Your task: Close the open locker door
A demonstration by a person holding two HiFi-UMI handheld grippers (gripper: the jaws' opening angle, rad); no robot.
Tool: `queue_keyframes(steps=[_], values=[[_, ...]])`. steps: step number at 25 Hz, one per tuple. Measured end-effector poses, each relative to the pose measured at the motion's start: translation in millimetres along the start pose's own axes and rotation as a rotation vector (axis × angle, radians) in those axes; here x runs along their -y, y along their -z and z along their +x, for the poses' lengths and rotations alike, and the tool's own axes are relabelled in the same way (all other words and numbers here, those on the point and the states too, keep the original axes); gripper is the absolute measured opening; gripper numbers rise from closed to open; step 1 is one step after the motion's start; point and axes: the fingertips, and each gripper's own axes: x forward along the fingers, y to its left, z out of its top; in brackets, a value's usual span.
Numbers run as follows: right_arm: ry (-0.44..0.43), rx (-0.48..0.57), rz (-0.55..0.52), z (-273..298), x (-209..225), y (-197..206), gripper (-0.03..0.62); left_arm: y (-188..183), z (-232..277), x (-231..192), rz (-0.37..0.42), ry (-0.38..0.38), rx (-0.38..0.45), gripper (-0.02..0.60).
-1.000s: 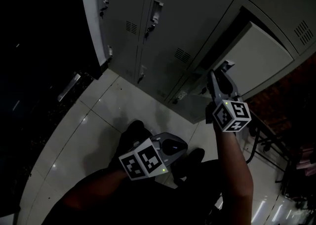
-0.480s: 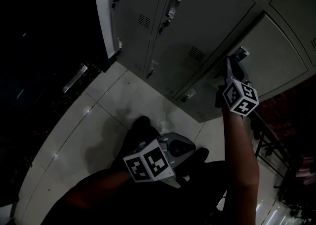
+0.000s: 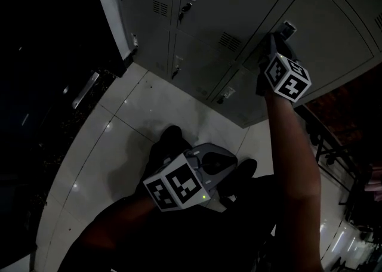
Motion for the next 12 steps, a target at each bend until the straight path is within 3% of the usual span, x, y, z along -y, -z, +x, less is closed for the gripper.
queue_keyframes(steps=[6, 12], values=[[0.019, -0.016, -0.031, -1.9, -1.6, 0.1, 0.051, 0.7, -0.8, -0.4, -0.002, 0.0, 0.002, 0.012], [0.067, -0.092, -0.132, -7.1, -2.5, 13.2, 0.052, 1.5, -0.6, -0.2, -0.001, 0.001, 0.0, 0.012]])
